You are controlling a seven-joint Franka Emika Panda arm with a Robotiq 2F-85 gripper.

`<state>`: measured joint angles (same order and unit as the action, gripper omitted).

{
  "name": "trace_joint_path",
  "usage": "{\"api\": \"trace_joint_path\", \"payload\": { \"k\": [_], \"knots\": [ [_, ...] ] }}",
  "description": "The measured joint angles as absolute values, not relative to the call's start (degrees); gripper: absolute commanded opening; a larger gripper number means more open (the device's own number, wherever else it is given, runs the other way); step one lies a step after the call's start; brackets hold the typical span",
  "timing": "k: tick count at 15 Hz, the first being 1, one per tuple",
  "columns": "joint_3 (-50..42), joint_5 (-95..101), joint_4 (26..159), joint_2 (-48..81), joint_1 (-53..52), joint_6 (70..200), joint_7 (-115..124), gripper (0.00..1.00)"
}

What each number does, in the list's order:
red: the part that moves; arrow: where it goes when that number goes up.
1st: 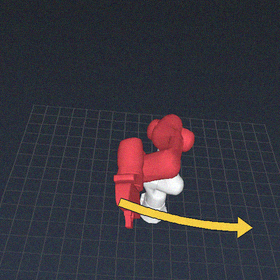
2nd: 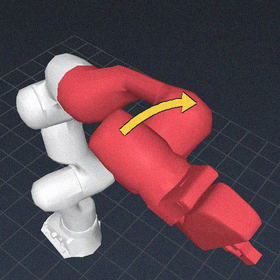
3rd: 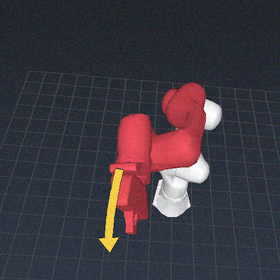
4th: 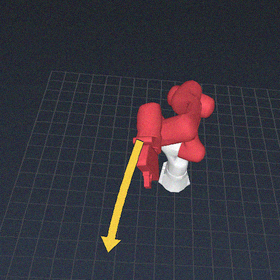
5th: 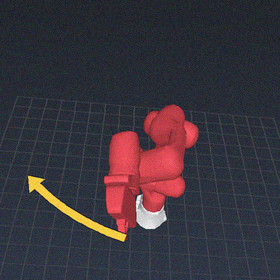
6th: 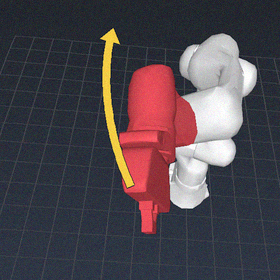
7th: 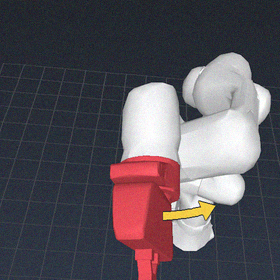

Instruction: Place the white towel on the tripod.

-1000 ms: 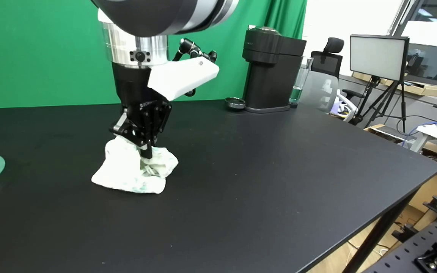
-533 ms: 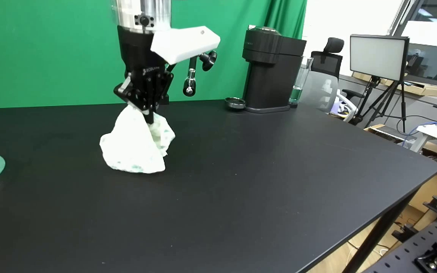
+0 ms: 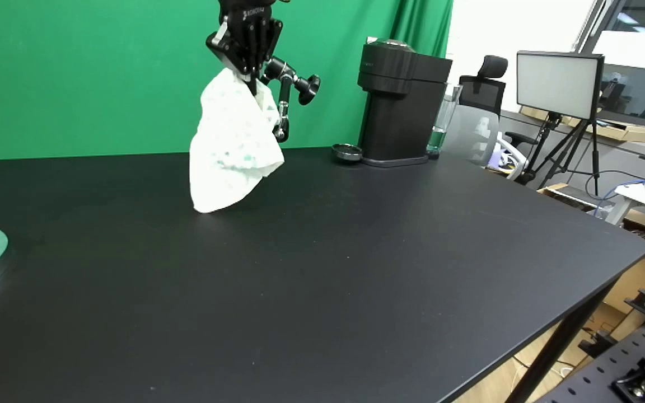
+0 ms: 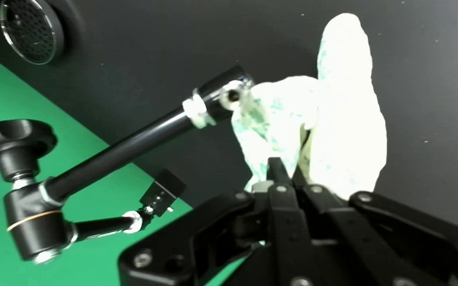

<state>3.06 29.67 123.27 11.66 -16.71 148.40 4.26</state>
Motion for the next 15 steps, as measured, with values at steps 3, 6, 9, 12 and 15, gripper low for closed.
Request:
{"api": "trace_joint_path", "payload": {
  "k": [3, 6, 9, 12, 15],
  "knots": [
    [2.1, 33.8, 122.8, 9.9, -15.6, 147.3, 6.9, 0.01],
    [1.8, 37.0, 122.9, 8.5, -14.1, 146.1, 10.2, 0.01],
    [1.7, 38.5, 123.5, 6.8, -12.6, 144.4, 13.0, 0.01],
    [1.8, 38.8, 124.7, 4.9, -11.4, 142.8, 14.7, 0.01],
    [2.0, 39.0, 126.1, 3.2, -10.6, 141.6, 15.8, 0.01]
  ]
}}
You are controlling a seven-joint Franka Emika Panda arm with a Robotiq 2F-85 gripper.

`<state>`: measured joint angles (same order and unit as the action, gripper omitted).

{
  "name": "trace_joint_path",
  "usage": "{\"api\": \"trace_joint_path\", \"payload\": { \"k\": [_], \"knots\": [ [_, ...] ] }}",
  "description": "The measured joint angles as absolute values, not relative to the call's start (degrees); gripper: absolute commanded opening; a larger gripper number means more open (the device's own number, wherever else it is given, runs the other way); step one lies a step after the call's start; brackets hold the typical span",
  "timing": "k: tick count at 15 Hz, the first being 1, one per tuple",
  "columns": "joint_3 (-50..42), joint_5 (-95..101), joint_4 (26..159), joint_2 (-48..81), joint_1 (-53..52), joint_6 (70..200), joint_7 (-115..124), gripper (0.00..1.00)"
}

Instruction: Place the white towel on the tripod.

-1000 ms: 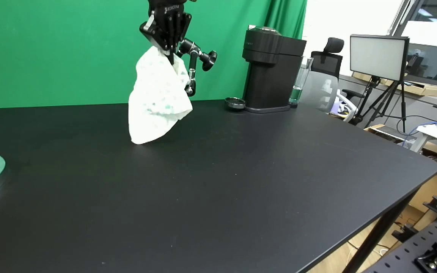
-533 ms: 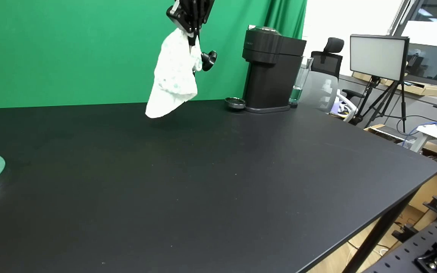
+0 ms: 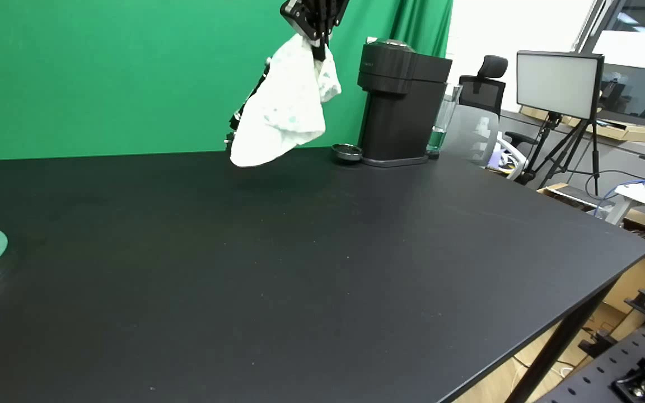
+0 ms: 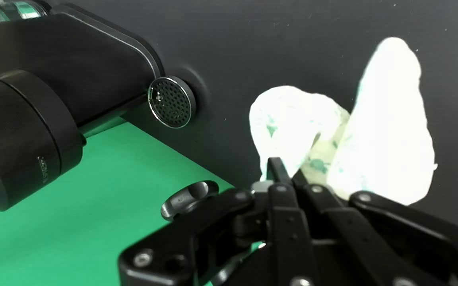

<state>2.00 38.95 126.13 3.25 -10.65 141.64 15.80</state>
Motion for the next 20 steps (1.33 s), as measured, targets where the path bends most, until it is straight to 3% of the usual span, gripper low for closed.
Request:
{"api": "trace_joint_path", "payload": {
  "k": [20],
  "knots": [
    [3.6, 38.4, 130.4, 4.5, -8.2, 137.8, 22.7, 0.01]
  ]
}}
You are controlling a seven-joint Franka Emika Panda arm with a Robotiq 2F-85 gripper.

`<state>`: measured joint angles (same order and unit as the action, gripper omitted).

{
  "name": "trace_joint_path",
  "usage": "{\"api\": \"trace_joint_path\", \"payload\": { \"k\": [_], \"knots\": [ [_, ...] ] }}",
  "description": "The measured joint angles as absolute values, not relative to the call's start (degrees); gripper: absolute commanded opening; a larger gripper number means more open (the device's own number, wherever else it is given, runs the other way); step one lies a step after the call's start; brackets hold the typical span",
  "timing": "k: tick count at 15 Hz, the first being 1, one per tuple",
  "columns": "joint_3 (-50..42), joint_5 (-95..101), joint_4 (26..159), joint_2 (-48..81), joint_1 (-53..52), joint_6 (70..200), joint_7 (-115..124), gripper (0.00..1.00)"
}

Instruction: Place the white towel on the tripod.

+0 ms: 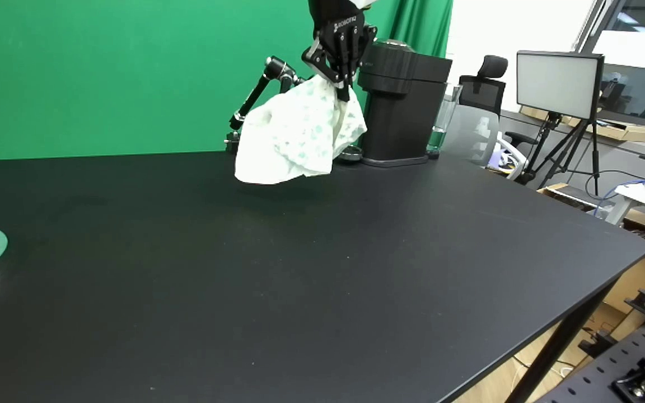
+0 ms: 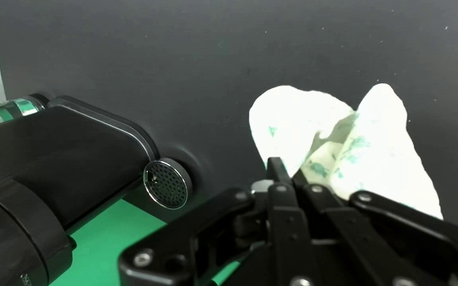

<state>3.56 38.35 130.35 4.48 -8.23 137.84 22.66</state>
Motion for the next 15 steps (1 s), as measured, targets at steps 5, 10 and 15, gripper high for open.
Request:
{"api": "trace_joint_path", "payload": {
  "k": [5, 10, 15],
  "knots": [
    [3.6, 38.4, 128.5, 7.2, -8.4, 140.3, 25.1, 0.27],
    [3.4, 38.4, 126.4, 9.2, -8.5, 141.7, 26.0, 0.55],
    [3.3, 38.4, 125.4, 8.6, -8.6, 142.3, 26.4, 0.89]
  ]
}}
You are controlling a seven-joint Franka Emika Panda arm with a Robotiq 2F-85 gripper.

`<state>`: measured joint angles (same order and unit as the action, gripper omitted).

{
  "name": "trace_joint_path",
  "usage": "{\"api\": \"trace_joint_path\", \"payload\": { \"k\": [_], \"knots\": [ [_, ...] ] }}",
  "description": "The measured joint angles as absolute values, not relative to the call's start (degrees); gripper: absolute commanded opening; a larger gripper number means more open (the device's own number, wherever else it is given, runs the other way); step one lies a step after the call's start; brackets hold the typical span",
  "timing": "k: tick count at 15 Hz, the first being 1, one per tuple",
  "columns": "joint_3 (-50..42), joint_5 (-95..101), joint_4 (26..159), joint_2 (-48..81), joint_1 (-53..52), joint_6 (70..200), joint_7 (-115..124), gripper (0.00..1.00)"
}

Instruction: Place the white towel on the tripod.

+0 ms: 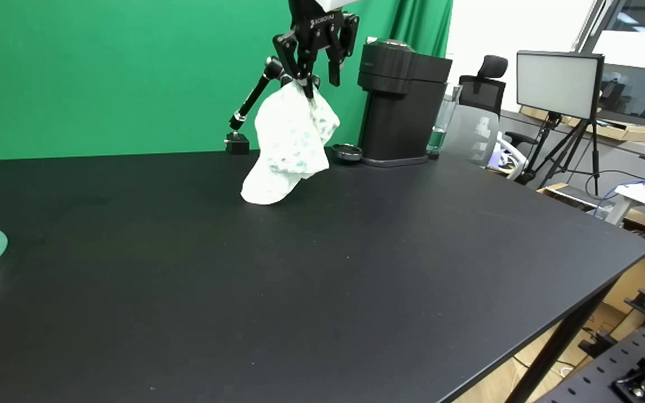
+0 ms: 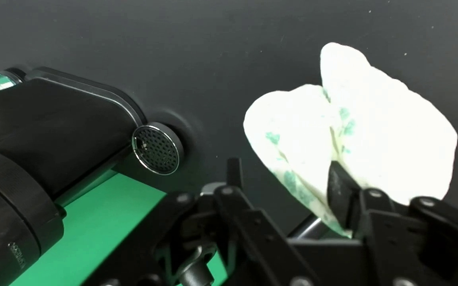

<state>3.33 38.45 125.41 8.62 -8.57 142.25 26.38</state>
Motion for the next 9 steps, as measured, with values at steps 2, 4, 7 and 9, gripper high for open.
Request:
{"api": "trace_joint_path", "payload": {
  "k": [2, 4, 7, 9],
  "knots": [
    [3.3, 38.5, 125.1, 8.0, -8.6, 142.3, 26.5, 0.99],
    [3.3, 38.6, 124.7, 7.2, -8.6, 142.3, 26.7, 1.0],
    [3.4, 38.6, 124.3, 6.3, -8.6, 142.3, 26.8, 1.0],
    [3.5, 38.5, 124.1, 5.7, -8.6, 142.3, 26.8, 1.0]
  ]
}}
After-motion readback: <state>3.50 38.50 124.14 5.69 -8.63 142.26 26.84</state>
